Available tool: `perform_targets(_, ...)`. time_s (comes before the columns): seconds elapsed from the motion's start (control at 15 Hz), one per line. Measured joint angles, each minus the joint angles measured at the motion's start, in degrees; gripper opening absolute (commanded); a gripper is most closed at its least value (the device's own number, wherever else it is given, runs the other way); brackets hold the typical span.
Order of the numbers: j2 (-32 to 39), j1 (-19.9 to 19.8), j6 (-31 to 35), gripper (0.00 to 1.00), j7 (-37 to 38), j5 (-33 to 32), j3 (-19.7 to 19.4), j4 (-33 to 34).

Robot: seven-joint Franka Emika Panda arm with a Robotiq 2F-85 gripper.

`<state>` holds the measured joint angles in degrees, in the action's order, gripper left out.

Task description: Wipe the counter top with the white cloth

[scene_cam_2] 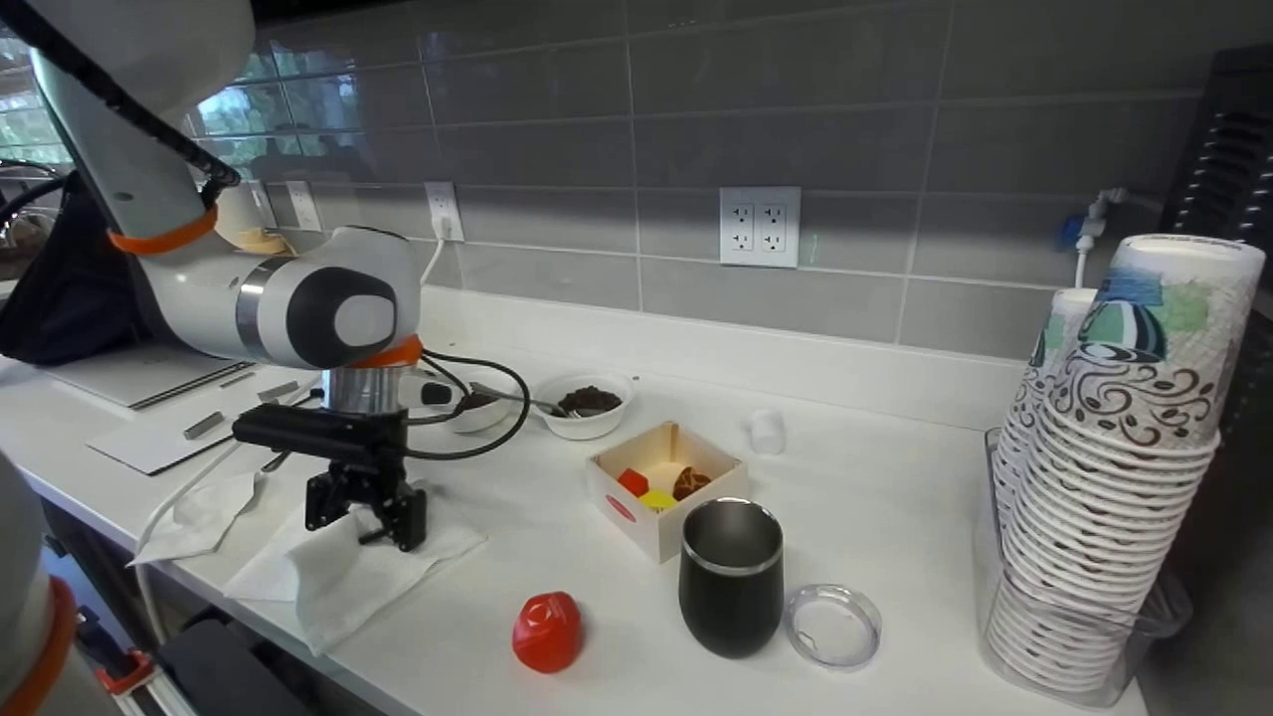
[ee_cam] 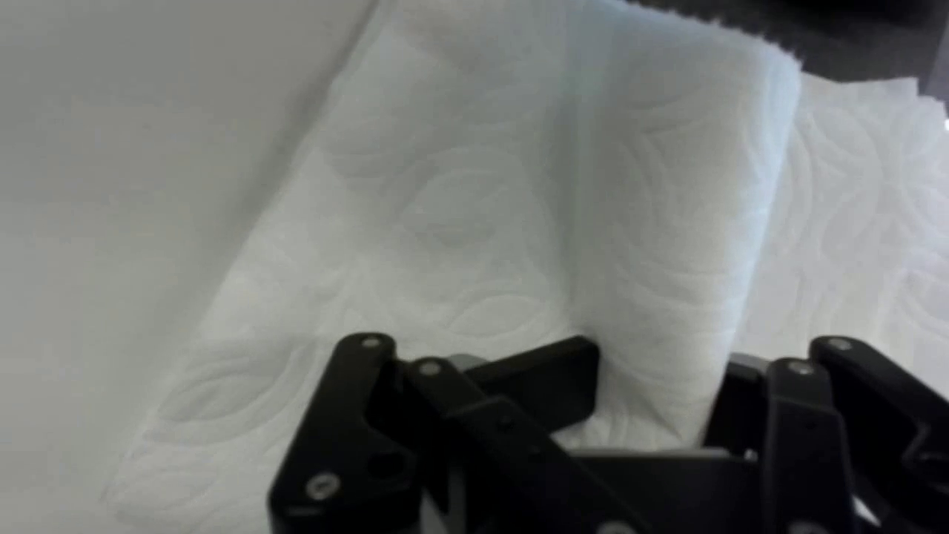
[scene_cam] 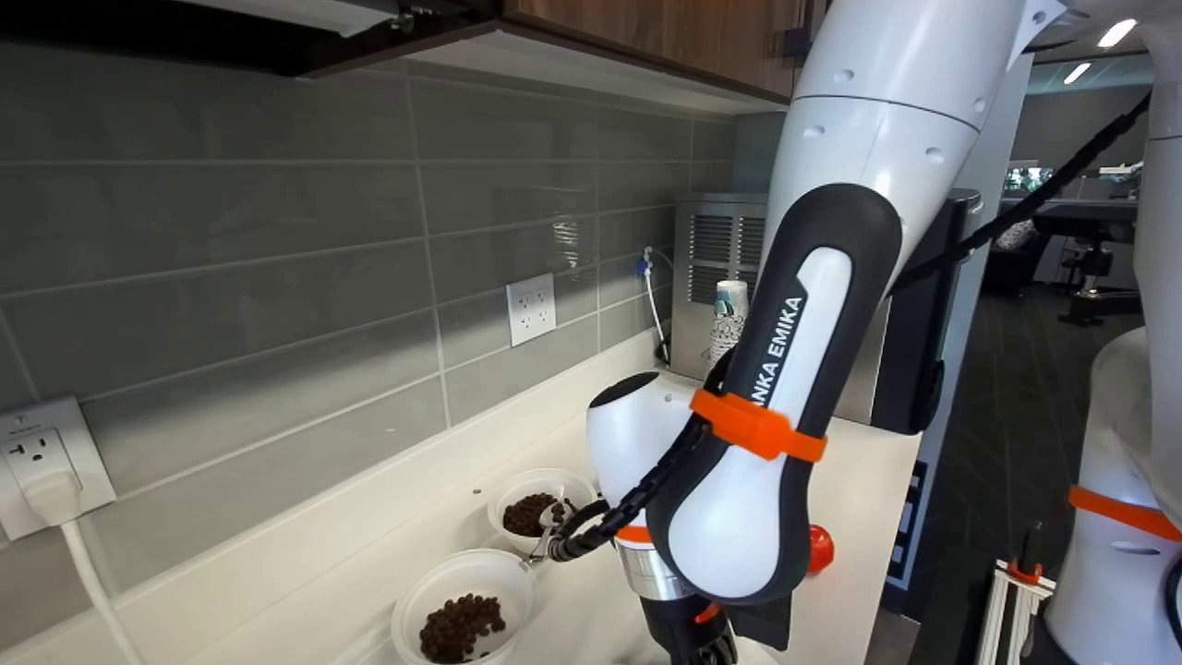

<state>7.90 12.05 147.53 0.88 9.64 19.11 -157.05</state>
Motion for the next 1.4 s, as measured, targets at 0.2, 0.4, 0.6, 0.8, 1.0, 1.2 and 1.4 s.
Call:
perform_targets(0.2,-2.42,0.56,-2.9,0.0,8.28,-12.84,-4.97,-0.03)
perform_targets(0.4,-3.48,0.48,-0.75,0.0,11.52,-17.88,-7.48,-0.05)
perform_targets(0.6,-2.54,0.61,4.1,0.0,10.41,-14.43,-6.52,-0.12)
perform_targets(0.8,-0.76,0.78,4.83,0.0,1.86,-1.57,-1.93,-0.13)
perform_targets(1.0,-0.47,0.86,0.52,0.0,-3.14,3.8,1.32,-0.07)
perform_targets(1.2,-1.34,1.28,-6.43,0.0,-2.92,1.24,0.95,-0.02)
perform_targets(1.4,-2.66,1.35,-11.35,0.0,0.68,-6.3,-1.06,-0.04)
